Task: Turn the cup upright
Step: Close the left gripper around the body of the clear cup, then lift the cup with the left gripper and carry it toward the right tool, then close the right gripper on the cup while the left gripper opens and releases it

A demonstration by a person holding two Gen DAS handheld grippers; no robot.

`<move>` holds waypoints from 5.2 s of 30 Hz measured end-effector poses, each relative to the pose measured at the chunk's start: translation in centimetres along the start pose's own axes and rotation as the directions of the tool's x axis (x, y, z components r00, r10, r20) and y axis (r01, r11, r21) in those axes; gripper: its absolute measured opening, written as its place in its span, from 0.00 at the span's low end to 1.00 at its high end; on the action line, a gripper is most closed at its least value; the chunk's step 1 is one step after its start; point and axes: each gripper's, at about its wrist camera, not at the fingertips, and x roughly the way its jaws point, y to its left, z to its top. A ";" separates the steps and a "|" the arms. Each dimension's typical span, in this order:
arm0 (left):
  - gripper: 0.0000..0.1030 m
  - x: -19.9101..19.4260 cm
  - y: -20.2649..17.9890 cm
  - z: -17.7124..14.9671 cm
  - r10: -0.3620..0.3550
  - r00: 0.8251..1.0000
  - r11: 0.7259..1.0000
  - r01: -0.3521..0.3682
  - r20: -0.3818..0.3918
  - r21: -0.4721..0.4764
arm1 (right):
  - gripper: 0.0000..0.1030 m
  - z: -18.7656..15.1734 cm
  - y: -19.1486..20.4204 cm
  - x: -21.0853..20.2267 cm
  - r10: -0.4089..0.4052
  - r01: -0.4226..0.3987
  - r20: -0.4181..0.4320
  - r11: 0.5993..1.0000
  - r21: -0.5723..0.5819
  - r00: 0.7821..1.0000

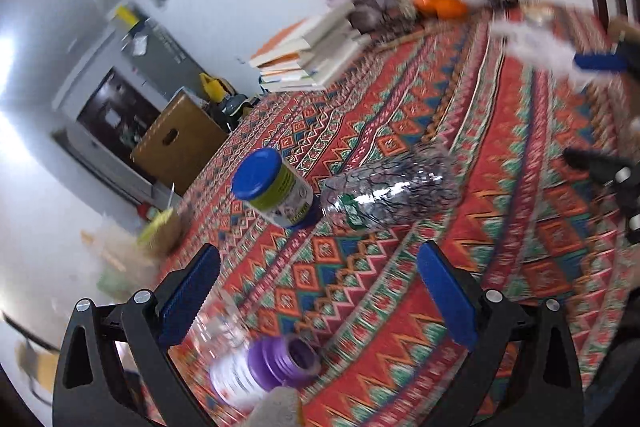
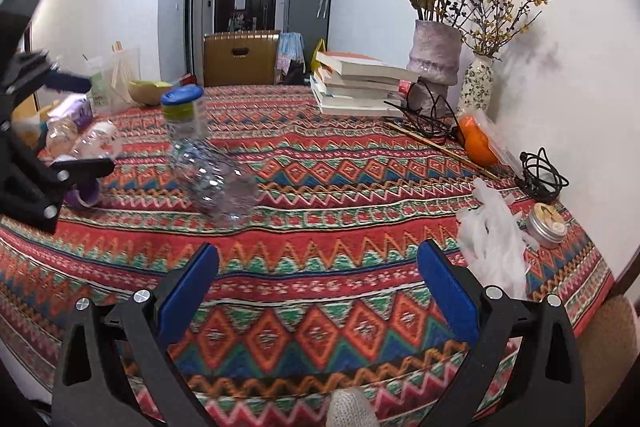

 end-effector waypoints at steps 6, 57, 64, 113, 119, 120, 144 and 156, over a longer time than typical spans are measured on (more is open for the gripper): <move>0.93 3.3 -3.2 1.5 -0.019 0.999 0.955 0.026 -0.028 0.296 | 0.93 0.1 -1.1 1.4 0.013 -0.013 -0.046 1.000 -0.011 0.999; 0.66 -3.0 -8.8 0.8 -0.190 0.981 0.846 0.147 0.032 0.512 | 0.93 -1.3 -2.5 -2.2 0.050 -0.052 -0.051 0.998 -0.040 0.997; 0.66 -5.3 -10.8 -1.3 -0.237 0.972 0.851 0.202 0.010 0.484 | 0.93 -2.9 -1.6 -4.0 0.070 -0.075 -0.069 0.995 -0.071 0.995; 0.93 -12.4 -4.0 -13.3 -0.124 0.975 0.768 0.210 0.182 -0.605 | 0.93 -4.6 5.5 -7.0 0.194 -0.222 -0.142 0.949 -0.222 0.971; 0.93 -12.1 -3.9 -14.4 -0.111 0.979 0.733 0.195 0.169 -0.652 | 0.93 -4.6 6.9 -6.8 0.195 -0.233 -0.159 0.932 -0.277 0.968; 0.93 -12.1 -3.9 -14.6 -0.106 0.980 0.735 0.190 0.166 -0.651 | 0.93 -4.5 7.1 -6.7 0.192 -0.232 -0.161 0.929 -0.287 0.968; 0.93 -10.5 -1.6 -16.5 -0.059 0.993 0.717 0.111 0.099 -0.689 | 0.78 -2.2 13.4 0.3 0.085 -0.454 -0.509 0.593 -0.665 0.857; 0.93 -10.3 -0.6 -17.0 -0.045 0.995 0.699 0.096 0.091 -0.709 | 0.66 -1.0 12.6 0.7 0.117 -0.435 -0.610 0.805 -0.404 0.784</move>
